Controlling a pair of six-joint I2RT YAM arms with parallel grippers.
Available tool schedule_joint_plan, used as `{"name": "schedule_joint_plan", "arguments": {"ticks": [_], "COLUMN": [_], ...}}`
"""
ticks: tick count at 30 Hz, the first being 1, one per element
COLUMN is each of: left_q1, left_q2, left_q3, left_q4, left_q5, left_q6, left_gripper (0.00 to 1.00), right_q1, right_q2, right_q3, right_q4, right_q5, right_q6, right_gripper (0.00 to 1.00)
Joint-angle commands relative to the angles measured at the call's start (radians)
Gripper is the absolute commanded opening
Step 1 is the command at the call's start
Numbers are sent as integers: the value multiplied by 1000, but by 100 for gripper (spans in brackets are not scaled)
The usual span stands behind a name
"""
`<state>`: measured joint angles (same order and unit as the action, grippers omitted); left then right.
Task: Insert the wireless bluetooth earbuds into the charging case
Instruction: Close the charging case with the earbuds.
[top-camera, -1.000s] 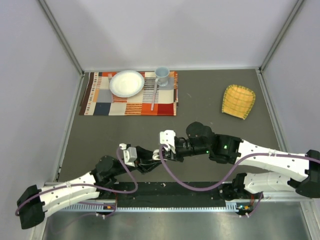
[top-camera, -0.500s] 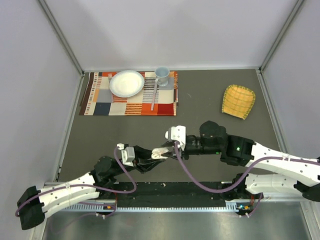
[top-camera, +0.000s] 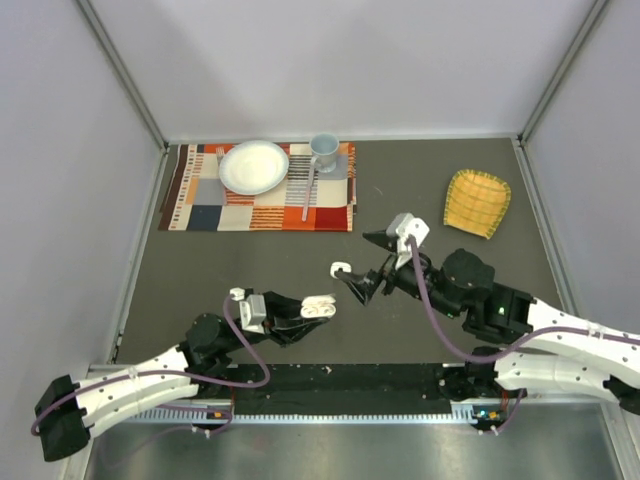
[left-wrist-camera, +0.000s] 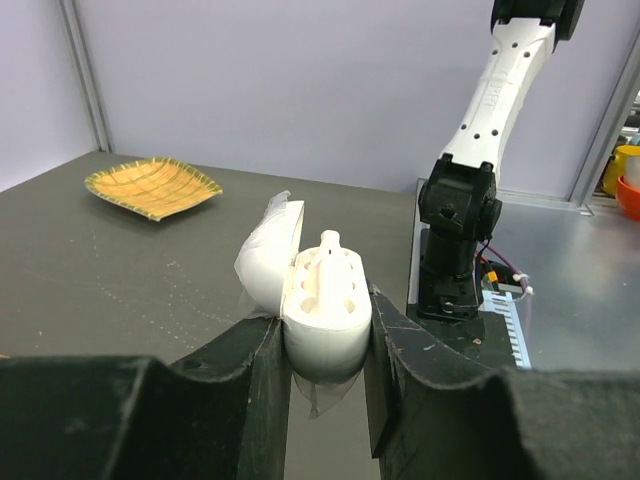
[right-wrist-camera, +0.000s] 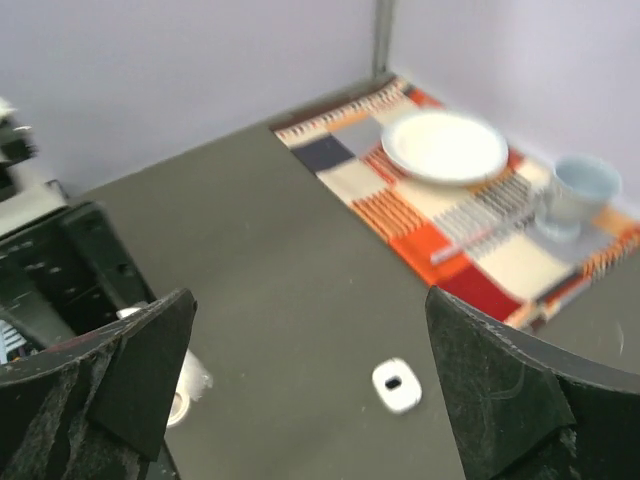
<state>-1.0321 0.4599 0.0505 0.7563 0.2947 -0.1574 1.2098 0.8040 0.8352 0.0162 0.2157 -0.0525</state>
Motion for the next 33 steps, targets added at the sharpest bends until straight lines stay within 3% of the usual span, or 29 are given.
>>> {"name": "schedule_joint_plan", "arguments": {"ticks": [1, 4, 17, 26, 33], "left_q1": [-2, -2, -2, -2, -2], "left_q2": [-15, -10, 10, 22, 14], "left_q3": [29, 31, 19, 8, 9], "left_q4": [32, 32, 75, 101, 107], "left_q5": [0, 0, -3, -8, -40], "left_q6": [9, 5, -1, 1, 12], "left_gripper": [0, 0, 0, 0, 0], "right_q1": [-117, -144, -144, -125, -29], "right_q2": [81, 147, 333, 379, 376], "right_q3": [163, 199, 217, 176, 154], "right_q4": [-229, -248, -233, -211, -242], "right_q5": [-42, -145, -78, -137, -58], "right_q6": [299, 381, 577, 583, 497], "right_gripper": [99, 99, 99, 99, 99]}}
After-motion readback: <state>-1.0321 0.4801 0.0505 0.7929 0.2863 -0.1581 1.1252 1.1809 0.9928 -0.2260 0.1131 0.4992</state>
